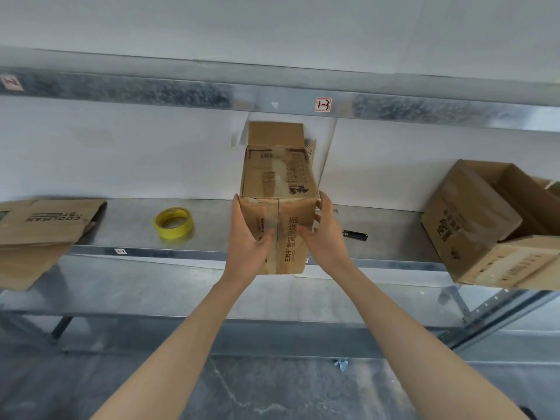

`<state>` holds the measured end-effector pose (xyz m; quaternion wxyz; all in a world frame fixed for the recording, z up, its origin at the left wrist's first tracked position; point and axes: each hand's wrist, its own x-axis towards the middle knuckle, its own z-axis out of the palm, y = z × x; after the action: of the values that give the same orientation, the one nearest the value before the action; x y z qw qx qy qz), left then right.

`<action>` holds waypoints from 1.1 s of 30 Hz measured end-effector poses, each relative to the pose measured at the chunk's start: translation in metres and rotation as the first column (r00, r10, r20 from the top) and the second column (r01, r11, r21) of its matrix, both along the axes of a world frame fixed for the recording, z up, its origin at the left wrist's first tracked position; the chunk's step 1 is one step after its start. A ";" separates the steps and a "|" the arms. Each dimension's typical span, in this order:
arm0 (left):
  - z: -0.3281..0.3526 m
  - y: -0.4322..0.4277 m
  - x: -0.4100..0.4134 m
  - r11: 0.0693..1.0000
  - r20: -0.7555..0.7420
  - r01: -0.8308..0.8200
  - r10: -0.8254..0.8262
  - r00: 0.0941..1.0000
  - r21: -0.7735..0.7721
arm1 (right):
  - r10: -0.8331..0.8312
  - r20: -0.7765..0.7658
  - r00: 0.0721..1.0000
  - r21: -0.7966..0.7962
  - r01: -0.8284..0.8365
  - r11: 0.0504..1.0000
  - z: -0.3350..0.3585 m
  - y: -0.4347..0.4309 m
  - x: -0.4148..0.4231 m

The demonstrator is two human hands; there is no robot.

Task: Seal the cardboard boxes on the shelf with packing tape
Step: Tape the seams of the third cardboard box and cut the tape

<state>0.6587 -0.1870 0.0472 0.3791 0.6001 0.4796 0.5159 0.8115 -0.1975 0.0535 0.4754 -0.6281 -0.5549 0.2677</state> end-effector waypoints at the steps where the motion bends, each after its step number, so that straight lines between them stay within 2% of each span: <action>1: 0.000 -0.001 0.001 1.000 -0.005 -0.005 0.005 1.000 0.001 | -0.001 0.006 1.000 0.007 0.001 1.000 0.000 -0.003 0.000; 6: 0.005 -0.003 -0.001 1.000 0.007 0.018 -0.018 1.000 -0.017 | -0.054 -0.010 0.998 0.108 0.055 0.993 0.018 -0.019 -0.004; 9: 0.005 -0.005 -0.012 0.999 -0.055 -0.026 0.024 0.998 -0.037 | -0.086 0.054 0.995 0.254 0.070 0.965 0.036 -0.029 -0.013; 12: 0.002 -0.007 -0.036 0.994 -0.186 -0.105 0.104 0.977 0.003 | -0.038 0.172 0.984 0.354 -0.026 0.935 0.047 -0.035 -0.035; 16: -0.008 -0.002 -0.090 0.984 -0.393 -0.152 0.176 0.903 0.090 | 0.075 0.313 0.947 0.395 -0.201 0.896 0.043 -0.036 -0.078; 18: -0.016 0.003 -0.122 0.973 -0.491 -0.171 0.225 0.842 0.154 | 0.145 0.369 0.918 0.352 -0.282 0.892 0.031 -0.032 -0.099; 21: -0.035 0.015 -0.166 0.964 -0.627 -0.195 0.266 0.732 0.181 | 0.253 0.410 0.876 0.176 -0.348 0.921 0.004 -0.017 -0.125; 24: -0.058 0.041 -0.202 0.976 -0.749 -0.207 0.189 0.635 0.070 | 0.330 0.437 0.837 -0.027 -0.354 0.935 -0.025 0.004 -0.144; 28: -0.081 0.089 -0.224 0.983 -0.821 -0.171 0.038 0.570 -0.073 | 0.379 0.391 0.839 -0.242 -0.303 0.922 -0.051 0.035 -0.157; 33: -0.098 0.140 -0.212 0.982 -0.853 -0.094 -0.093 0.513 -0.164 | 0.376 0.303 0.876 -0.372 -0.255 0.893 -0.072 0.064 -0.171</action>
<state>0.4471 -0.0473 -0.0509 0.1479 0.7374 0.6507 0.1046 0.6406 -0.1340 -0.0184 0.2041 -0.6351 -0.6788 0.3070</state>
